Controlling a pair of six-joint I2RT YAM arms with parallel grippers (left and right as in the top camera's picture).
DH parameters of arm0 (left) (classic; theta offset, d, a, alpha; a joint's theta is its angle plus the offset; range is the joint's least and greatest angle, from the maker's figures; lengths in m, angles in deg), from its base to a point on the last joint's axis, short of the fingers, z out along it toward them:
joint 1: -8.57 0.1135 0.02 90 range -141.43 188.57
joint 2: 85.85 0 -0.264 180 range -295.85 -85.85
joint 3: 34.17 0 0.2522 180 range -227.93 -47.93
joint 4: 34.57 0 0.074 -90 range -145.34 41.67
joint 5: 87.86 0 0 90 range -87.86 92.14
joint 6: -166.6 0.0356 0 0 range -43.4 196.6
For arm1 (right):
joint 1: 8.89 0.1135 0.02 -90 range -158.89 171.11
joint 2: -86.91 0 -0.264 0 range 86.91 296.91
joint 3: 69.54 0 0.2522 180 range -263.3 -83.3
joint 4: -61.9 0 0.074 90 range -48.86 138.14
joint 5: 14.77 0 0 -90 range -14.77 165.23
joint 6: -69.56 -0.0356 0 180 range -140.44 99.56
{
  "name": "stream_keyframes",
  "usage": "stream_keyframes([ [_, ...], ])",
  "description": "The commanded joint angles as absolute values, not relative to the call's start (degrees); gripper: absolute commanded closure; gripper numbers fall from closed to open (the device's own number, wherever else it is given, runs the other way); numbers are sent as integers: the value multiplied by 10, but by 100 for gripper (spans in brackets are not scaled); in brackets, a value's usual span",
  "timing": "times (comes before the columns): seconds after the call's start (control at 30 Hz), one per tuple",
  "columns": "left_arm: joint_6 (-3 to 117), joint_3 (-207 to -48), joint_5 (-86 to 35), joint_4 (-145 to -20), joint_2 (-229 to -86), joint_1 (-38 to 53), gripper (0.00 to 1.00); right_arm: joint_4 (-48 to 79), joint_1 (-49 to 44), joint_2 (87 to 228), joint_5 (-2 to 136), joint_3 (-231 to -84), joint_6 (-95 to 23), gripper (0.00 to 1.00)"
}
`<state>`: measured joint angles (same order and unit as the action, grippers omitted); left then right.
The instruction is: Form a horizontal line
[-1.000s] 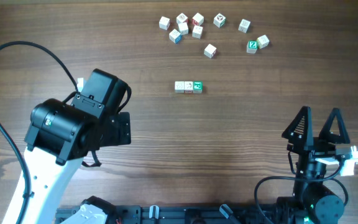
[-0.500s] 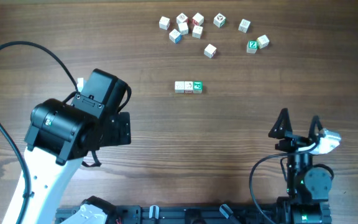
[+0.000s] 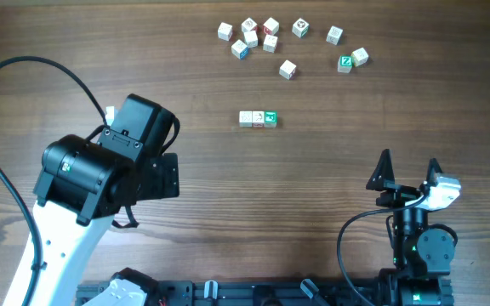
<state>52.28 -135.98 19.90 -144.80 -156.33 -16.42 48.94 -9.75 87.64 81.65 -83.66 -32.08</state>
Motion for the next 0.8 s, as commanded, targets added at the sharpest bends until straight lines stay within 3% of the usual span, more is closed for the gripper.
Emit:
stream_keyframes([
  [0.0, 521, -1360, 204, -1448, -1560, -163, 0, 491, -100, 871, 808, -836, -310, 0],
  [0.63, 521, -1360, 204, -1445, -1567, -168, 0, 491, -101, 871, 807, -836, -310, 0],
  [0.77, 521, -1360, 204, -1444, -1485, -168, 0, 491, -101, 871, 808, -836, -310, 0],
])
